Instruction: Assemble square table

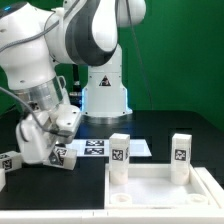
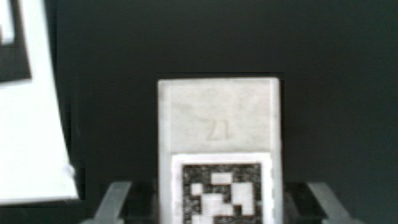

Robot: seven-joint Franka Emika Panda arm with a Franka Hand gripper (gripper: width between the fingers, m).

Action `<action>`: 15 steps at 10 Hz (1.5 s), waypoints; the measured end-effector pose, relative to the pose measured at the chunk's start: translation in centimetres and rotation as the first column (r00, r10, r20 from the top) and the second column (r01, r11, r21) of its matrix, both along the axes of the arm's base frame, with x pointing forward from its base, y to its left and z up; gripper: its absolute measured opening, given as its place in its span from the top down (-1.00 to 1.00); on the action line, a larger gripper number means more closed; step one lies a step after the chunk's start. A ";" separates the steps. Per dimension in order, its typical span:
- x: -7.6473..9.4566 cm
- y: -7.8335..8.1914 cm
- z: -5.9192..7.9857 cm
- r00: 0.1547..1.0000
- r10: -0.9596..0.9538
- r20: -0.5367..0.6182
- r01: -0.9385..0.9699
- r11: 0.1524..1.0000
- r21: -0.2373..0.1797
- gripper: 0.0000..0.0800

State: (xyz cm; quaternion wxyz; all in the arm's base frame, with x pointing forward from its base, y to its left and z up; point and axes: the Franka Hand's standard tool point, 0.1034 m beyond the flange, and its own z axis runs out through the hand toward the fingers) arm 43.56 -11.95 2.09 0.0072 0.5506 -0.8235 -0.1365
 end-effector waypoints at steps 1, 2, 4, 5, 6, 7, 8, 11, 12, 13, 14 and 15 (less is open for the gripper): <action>0.0 0.1 -0.1 0.994 -0.112 -0.016 0.111 0.993 -0.035 0.29; -0.1 0.5 -0.3 0.971 -0.238 -0.024 0.236 0.970 -0.052 0.29; 0.0 1.2 -0.4 0.935 -0.351 -0.043 0.348 0.935 -0.073 0.29; 0.1 1.3 -0.3 0.933 -0.358 -0.044 0.354 0.932 -0.074 0.29; 0.0 1.3 -0.4 0.933 -0.358 -0.045 0.354 0.932 -0.075 0.29; 0.0 1.3 -0.5 0.935 -0.351 -0.045 0.348 0.935 -0.074 -0.17; 0.0 1.4 -0.5 0.936 -0.350 -0.046 0.346 0.935 -0.074 -0.47; -0.1 1.4 -0.5 0.951 -0.308 -0.041 0.305 0.950 -0.065 -0.62; 0.1 1.3 -0.2 0.945 -0.324 -0.045 0.322 0.945 -0.057 -0.62; 0.7 1.3 0.8 0.985 -0.173 -0.009 0.173 0.984 -0.040 -0.62; 1.7 2.0 2.0 0.997 0.060 0.039 -0.059 0.998 -0.030 -0.62; 2.1 2.5 2.5 0.985 0.161 0.067 -0.160 0.987 -0.017 -0.62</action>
Offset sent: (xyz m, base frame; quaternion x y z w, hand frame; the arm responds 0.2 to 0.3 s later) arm -0.0041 0.0036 -0.0050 0.0169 0.0258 0.2117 0.9769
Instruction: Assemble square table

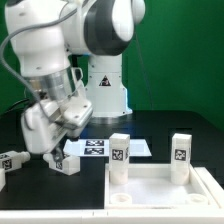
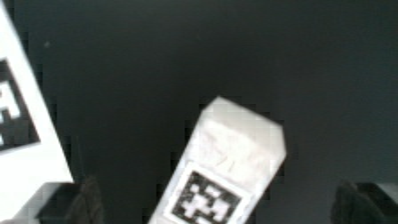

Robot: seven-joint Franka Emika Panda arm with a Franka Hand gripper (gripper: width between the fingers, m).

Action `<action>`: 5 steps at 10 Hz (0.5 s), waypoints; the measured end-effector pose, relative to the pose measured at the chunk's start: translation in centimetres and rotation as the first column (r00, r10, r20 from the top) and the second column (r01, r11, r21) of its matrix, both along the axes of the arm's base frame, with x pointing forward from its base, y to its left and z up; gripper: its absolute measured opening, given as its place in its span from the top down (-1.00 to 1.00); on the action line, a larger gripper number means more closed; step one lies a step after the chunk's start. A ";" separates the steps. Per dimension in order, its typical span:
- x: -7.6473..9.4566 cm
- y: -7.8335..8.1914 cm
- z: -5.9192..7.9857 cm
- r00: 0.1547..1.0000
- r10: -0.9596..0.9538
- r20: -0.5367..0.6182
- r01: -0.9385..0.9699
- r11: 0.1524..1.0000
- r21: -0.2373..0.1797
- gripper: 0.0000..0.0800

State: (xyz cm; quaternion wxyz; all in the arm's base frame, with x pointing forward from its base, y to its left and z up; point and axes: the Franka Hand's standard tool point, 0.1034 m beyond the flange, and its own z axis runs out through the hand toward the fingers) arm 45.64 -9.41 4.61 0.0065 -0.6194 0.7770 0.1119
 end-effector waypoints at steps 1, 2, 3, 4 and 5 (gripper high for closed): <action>-0.2 -0.1 -0.3 0.999 0.052 0.004 -0.052 0.999 0.005 -0.62; -0.3 -0.2 -0.4 0.989 0.144 0.020 -0.144 0.989 0.016 -0.62; -0.2 -0.1 -0.3 0.971 0.234 0.042 -0.235 0.972 0.023 -0.62; -0.1 -0.1 -0.2 0.939 0.337 0.072 -0.339 0.941 0.021 -0.62; 0.1 -0.3 0.0 0.827 0.546 0.131 -0.552 0.834 0.009 -0.62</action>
Offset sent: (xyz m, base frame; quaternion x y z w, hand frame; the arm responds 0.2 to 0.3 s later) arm -0.0042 0.0058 0.0071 0.0317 0.0075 -0.2046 0.9783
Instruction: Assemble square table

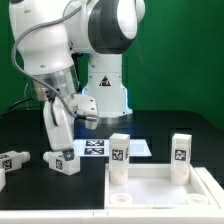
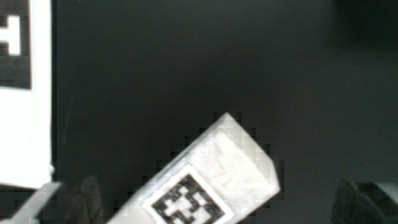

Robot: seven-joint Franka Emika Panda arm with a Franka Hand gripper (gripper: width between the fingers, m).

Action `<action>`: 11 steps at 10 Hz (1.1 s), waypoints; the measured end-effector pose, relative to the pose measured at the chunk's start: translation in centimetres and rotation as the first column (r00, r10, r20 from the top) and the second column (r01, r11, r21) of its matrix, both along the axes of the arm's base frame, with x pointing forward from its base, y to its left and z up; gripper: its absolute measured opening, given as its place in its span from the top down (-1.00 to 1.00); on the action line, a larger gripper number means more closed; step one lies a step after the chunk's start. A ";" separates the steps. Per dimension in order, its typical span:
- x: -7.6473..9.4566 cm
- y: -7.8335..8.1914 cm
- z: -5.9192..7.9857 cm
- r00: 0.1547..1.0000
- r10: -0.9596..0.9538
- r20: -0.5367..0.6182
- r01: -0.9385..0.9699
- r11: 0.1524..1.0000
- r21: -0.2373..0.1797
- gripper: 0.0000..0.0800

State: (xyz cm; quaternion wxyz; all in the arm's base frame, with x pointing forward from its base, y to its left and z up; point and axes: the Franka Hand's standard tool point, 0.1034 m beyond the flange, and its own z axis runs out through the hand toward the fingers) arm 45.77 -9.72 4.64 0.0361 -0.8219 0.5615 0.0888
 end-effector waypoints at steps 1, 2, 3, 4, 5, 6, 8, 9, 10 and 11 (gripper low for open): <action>0.1 0.1 0.3 0.979 0.196 0.055 -0.196 0.981 -0.003 -0.62; -0.7 0.7 0.2 0.947 0.313 0.079 -0.313 0.950 -0.008 -0.62; -1.1 0.7 0.2 0.926 0.368 0.085 -0.369 0.929 -0.004 -0.62; -1.0 0.6 0.1 0.905 0.415 0.093 -0.417 0.909 -0.005 -0.62; -1.1 0.6 0.1 0.881 0.462 0.101 -0.464 0.886 -0.004 -0.62; -1.1 0.4 0.0 0.795 0.594 0.125 -0.598 0.802 -0.013 -0.62; -0.9 0.8 -0.4 0.547 0.825 0.143 -0.830 0.556 -0.036 -0.62; -0.7 1.4 -0.4 0.433 0.892 0.128 -0.896 0.441 -0.042 -0.62; -0.7 1.3 -0.4 0.380 0.915 0.133 -0.920 0.389 -0.043 -0.62; -0.8 1.1 -0.4 0.314 0.939 0.138 -0.945 0.323 -0.044 -0.62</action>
Offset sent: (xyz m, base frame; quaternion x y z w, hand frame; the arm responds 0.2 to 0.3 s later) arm 0.0000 0.0000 0.0000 0.0000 0.0000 -0.1938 0.9810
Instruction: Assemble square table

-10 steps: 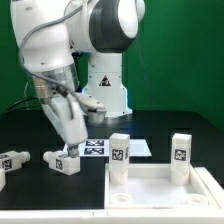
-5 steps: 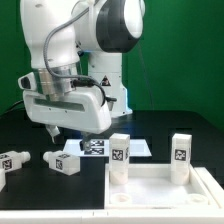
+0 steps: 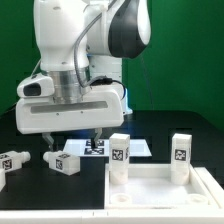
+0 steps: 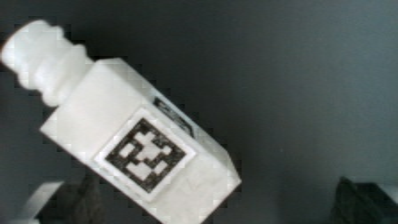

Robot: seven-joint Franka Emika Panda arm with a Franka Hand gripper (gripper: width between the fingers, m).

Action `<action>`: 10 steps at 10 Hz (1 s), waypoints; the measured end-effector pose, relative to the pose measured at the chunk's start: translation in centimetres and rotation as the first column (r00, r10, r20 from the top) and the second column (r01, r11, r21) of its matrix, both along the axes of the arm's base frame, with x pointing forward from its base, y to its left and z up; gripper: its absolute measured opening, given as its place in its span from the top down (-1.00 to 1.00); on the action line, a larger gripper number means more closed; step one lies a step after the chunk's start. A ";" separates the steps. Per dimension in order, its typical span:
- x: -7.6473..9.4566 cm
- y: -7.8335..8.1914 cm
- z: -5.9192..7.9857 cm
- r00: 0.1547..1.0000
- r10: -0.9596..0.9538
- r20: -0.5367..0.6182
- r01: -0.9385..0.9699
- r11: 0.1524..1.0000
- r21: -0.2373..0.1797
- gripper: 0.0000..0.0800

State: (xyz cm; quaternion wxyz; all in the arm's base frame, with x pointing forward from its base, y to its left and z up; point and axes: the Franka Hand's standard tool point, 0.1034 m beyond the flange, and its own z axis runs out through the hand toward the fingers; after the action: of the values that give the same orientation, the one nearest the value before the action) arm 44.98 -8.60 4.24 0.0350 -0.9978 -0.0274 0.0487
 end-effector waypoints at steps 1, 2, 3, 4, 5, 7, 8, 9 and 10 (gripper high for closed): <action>-0.1 -0.2 -0.1 0.997 0.079 0.003 -0.079 0.997 0.006 -0.62; -0.4 -1.0 -0.6 0.965 0.263 0.009 -0.263 0.965 0.020 -0.62; -0.8 -1.9 -1.4 0.931 0.365 0.006 -0.365 0.930 0.033 -0.62; -1.2 -2.4 -1.9 0.913 0.409 0.003 -0.408 0.912 0.043 -0.62; -1.7 -2.5 -2.5 0.891 0.455 0.003 -0.454 0.890 0.048 -0.62; -2.6 -2.2 -3.1 0.911 0.413 -0.007 -0.413 0.910 0.037 -0.62; -2.5 -2.3 -3.0 0.916 0.400 -0.007 -0.400 0.916 0.035 -0.62; -2.6 -2.3 -3.0 0.927 0.375 -0.011 -0.375 0.927 0.032 -0.30; -2.6 -2.4 -3.0 0.927 0.374 -0.011 -0.374 0.927 0.032 0.05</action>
Offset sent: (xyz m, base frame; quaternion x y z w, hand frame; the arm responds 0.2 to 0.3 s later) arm -0.0012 -0.0092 -0.0245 0.0468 0.0175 -0.2152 0.9753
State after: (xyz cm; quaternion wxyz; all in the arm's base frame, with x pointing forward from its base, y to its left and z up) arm 42.42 -10.98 1.21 0.0401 -0.9733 -0.2175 0.0623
